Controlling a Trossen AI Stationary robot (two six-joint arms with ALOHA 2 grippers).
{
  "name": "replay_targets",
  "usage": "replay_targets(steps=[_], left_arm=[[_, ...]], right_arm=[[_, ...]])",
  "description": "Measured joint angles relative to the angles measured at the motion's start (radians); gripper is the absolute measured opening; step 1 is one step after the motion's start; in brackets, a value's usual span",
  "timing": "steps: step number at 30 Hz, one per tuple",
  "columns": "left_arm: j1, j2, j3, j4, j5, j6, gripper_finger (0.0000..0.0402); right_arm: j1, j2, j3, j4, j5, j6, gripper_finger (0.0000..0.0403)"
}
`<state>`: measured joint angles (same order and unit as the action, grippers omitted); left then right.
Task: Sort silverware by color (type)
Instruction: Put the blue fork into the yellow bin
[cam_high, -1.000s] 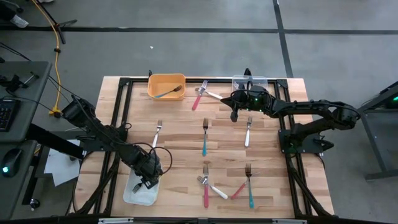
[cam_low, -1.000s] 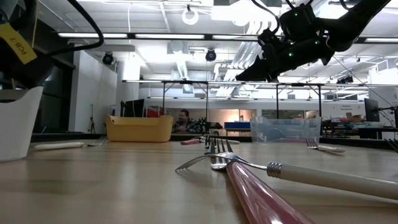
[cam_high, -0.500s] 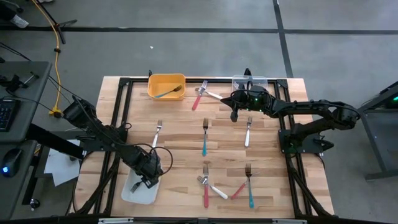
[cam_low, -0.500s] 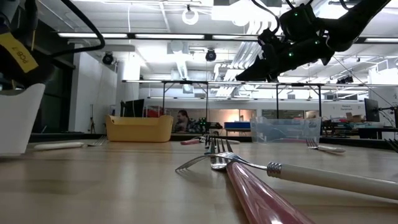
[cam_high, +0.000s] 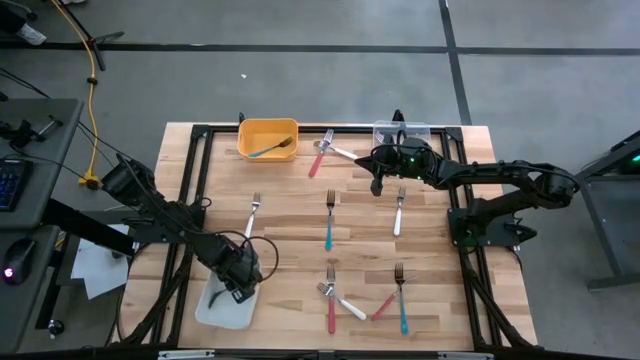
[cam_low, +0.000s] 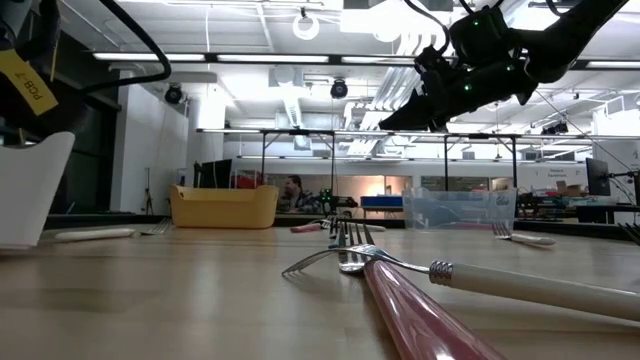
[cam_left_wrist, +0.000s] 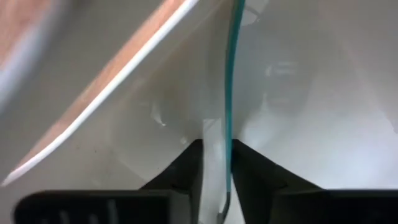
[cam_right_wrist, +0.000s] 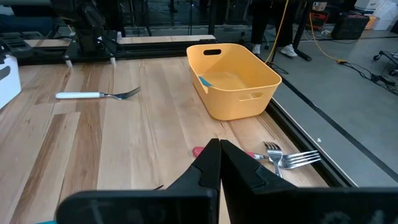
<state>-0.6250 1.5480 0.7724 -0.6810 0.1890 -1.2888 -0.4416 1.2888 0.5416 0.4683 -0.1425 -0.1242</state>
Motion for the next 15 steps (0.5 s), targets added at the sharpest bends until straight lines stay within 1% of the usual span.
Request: replay_targets(steps=[4,5,11,15], left_arm=[[0.000,-0.001,0.001,0.005,0.010,0.003,0.0014],[0.000,-0.001,0.004,0.003,0.013,0.003,0.0008],[0.007,0.006,0.071,-0.087,0.010,0.049,0.0006],[0.012,-0.007,0.136,-0.148,0.037,0.068,0.0004]], right_arm=[[0.000,0.000,0.000,0.000,0.000,0.000,0.0000],[0.000,0.000,0.000,0.000,0.000,0.000,0.0000],[0.000,0.000,0.000,0.000,0.000,0.000,0.0000],[0.000,0.000,0.000,0.001,0.000,0.000,0.0000]])
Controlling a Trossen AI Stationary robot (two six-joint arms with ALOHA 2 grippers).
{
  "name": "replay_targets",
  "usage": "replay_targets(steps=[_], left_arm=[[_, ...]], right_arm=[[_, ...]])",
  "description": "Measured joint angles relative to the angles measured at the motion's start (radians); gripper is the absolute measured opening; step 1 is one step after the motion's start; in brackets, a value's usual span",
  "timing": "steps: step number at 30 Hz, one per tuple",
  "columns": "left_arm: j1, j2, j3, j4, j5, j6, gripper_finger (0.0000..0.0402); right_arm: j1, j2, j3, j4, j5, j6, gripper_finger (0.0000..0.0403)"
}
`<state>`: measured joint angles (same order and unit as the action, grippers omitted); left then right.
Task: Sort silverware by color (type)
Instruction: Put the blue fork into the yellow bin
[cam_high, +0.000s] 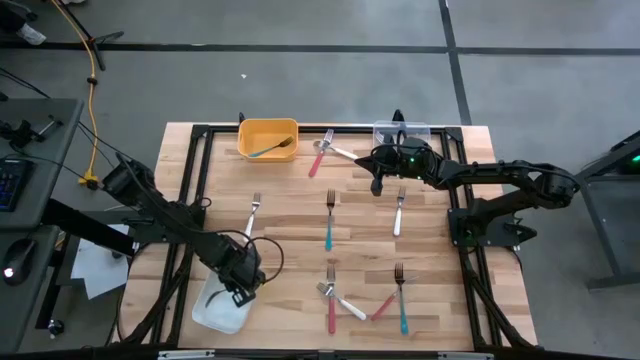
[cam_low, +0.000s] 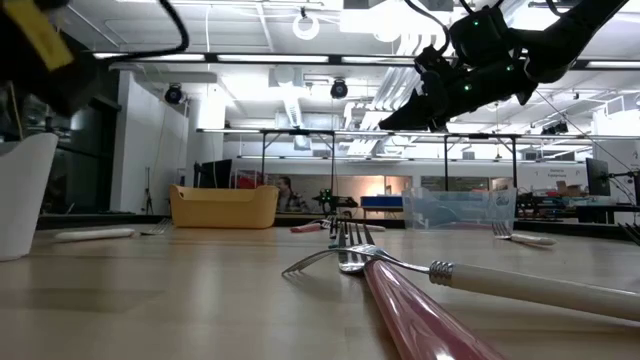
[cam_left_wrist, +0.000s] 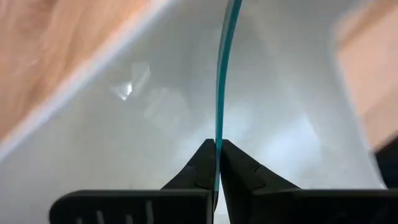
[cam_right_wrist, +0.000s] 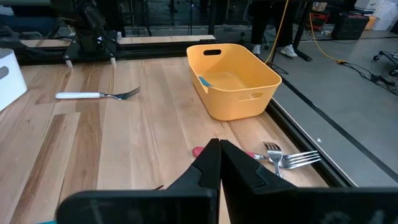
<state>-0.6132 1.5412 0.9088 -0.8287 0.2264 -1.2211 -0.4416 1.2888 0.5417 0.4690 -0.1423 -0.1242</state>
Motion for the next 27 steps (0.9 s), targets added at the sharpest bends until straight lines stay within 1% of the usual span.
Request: replay_targets(steps=[2,5,9,12,16,19,22,24,27], left_arm=[[-0.001,-0.012,0.038,-0.025,0.004,0.001,0.0003],[0.004,-0.035,0.099,-0.117,-0.004,0.024,0.0003],[0.053,-0.078,0.174,-0.291,-0.090,0.096,0.0003],[0.133,-0.127,0.190,-0.356,-0.172,0.200,0.0002],[0.307,-0.182,0.184,-0.359,-0.299,0.412,0.0002],[0.474,-0.199,0.184,-0.350,-0.406,0.606,0.0002],[0.655,-0.197,0.183,-0.313,-0.518,0.833,0.0001],[0.782,-0.188,0.183,-0.246,-0.558,0.996,0.0001],[0.954,-0.156,0.183,-0.078,-0.561,1.220,0.0001]], right_arm=[[0.000,0.000,0.000,0.000,0.000,0.000,0.0000],[0.000,0.000,0.000,0.000,0.000,0.000,0.0000],[0.000,0.000,0.000,-0.001,0.000,0.000,0.0000],[0.000,0.000,0.000,-0.002,0.000,0.000,0.0000],[0.000,0.000,0.000,-0.005,0.000,0.000,0.0000],[0.000,0.000,0.000,-0.006,0.000,0.000,0.0000],[0.000,0.000,0.000,-0.005,0.000,0.000,0.0000],[0.000,0.000,0.000,-0.005,0.000,0.000,0.0000],[0.000,0.000,0.000,-0.002,0.000,0.000,0.0000]])
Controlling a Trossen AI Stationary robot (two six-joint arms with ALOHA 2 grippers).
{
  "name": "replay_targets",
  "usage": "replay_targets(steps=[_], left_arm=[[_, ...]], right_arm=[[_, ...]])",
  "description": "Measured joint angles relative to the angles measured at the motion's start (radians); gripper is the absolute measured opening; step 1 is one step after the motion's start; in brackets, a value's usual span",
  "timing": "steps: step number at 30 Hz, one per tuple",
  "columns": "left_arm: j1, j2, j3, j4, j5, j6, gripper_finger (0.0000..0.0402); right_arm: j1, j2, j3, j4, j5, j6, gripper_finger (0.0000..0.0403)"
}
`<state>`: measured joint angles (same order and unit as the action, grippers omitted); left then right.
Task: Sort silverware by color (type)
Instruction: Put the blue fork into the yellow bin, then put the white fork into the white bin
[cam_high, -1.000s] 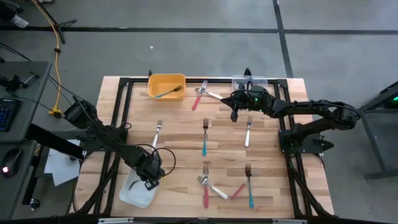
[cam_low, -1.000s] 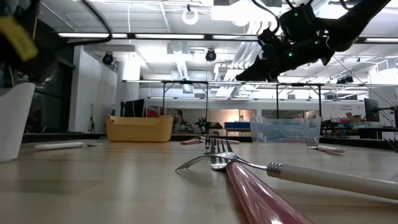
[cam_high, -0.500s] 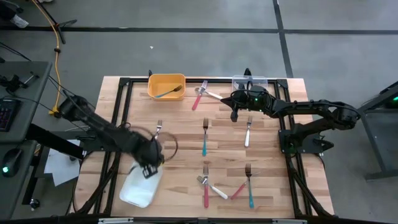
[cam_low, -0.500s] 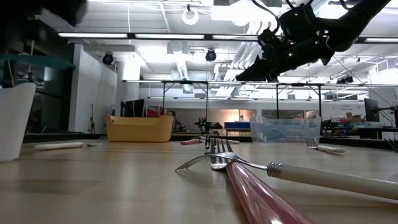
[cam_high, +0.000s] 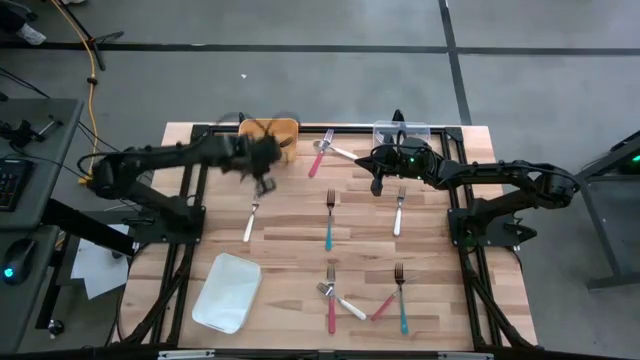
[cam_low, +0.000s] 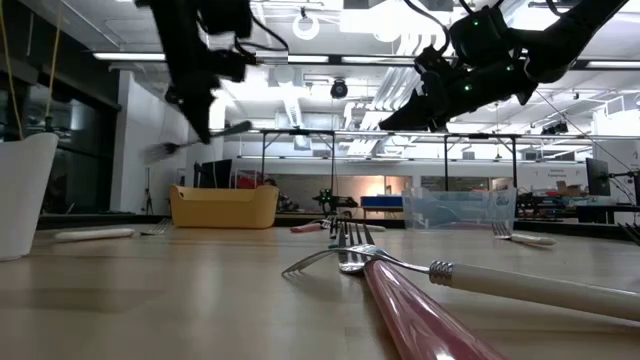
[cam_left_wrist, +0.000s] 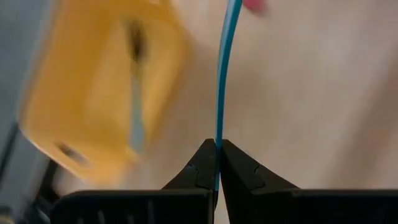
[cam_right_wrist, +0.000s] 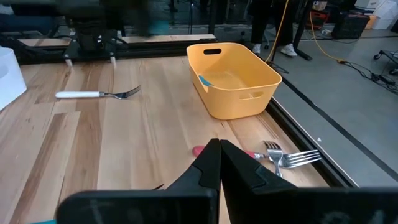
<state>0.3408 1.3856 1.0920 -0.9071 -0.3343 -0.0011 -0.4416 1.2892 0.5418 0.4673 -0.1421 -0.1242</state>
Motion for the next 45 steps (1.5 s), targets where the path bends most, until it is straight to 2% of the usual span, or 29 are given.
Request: replay_targets(steps=[3,8,18,27,32,35,39,42,45], left_arm=[[0.133,0.054,0.001,0.170,0.012,0.194,0.0001],[0.281,0.189,0.030,0.244,0.005,0.451,0.0001],[0.382,0.370,0.094,0.320,0.020,0.598,0.0001],[0.407,0.455,0.094,0.335,0.027,0.616,0.0003],[0.404,0.448,0.094,0.345,0.019,0.608,0.0033],[0.394,0.426,0.094,0.360,0.015,0.600,0.0049],[0.378,0.361,0.090,0.359,0.016,0.515,0.0050],[0.368,0.295,0.033,0.427,0.082,0.430,0.0038],[0.348,0.211,-0.060,0.572,0.143,0.368,0.0020]], right_arm=[[0.000,0.000,0.000,0.001,0.000,0.000,0.0000],[0.000,0.000,0.000,-0.002,0.000,0.000,0.0000],[0.000,0.000,0.000,-0.017,0.000,0.000,0.0000],[0.000,0.000,0.000,-0.027,0.000,0.003,0.0000],[0.000,0.000,0.000,-0.048,0.008,0.032,0.0000],[0.006,0.000,0.000,-0.068,0.060,0.048,0.0007],[0.021,0.000,0.000,-0.073,0.116,0.065,0.0034],[0.030,0.000,0.001,-0.075,0.141,0.083,0.0064],[0.036,0.000,0.027,-0.123,0.165,0.106,0.0091]])
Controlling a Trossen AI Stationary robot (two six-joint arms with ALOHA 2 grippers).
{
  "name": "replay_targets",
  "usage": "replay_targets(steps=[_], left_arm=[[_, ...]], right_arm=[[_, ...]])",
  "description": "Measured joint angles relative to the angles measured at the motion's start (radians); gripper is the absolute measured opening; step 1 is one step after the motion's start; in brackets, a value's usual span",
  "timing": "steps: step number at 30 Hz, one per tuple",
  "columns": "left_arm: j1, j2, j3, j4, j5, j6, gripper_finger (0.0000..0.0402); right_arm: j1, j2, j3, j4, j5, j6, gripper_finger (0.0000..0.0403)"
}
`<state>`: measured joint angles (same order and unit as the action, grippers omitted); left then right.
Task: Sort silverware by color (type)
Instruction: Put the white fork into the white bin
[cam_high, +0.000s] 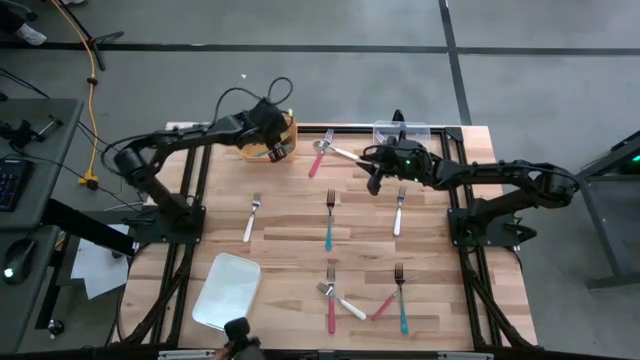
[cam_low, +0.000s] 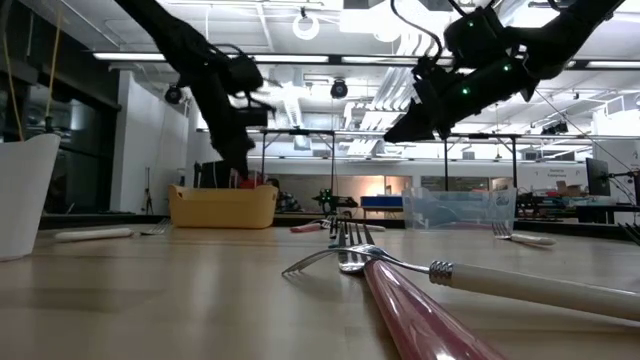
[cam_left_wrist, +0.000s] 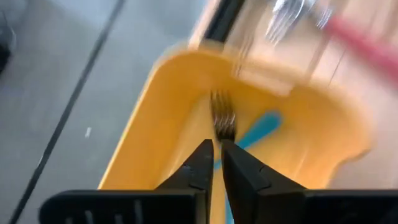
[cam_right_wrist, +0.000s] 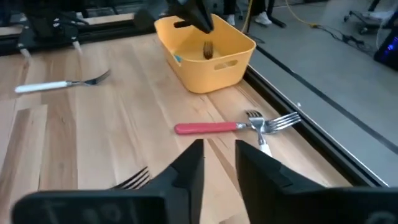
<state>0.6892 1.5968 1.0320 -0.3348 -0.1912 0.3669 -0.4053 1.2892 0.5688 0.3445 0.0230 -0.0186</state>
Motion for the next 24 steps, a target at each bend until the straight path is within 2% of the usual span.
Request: replay_targets(steps=[4,10,13,18,24], left_arm=[[-0.040,-0.111,-0.155,0.193,0.025,-0.071,0.0002],[-0.112,-0.263,-0.362,0.485,0.029,-0.154,0.0002],[-0.140,-0.319,-0.447,0.611,0.080,-0.207,0.0003],[-0.172,-0.355,-0.566,0.802,0.183,-0.284,0.0003],[-0.194,-0.357,-0.665,0.947,0.234,-0.312,0.0003]], right_arm=[[0.001,0.000,0.052,-0.056,0.002,0.042,0.0111],[-0.008,0.004,0.135,-0.129,0.003,0.039,0.0112],[-0.018,0.039,0.206,-0.208,0.003,0.021,0.0112],[-0.041,0.174,0.383,-0.412,-0.033,-0.042,0.0113],[-0.096,0.390,0.607,-0.586,-0.082,-0.123,0.0123]])
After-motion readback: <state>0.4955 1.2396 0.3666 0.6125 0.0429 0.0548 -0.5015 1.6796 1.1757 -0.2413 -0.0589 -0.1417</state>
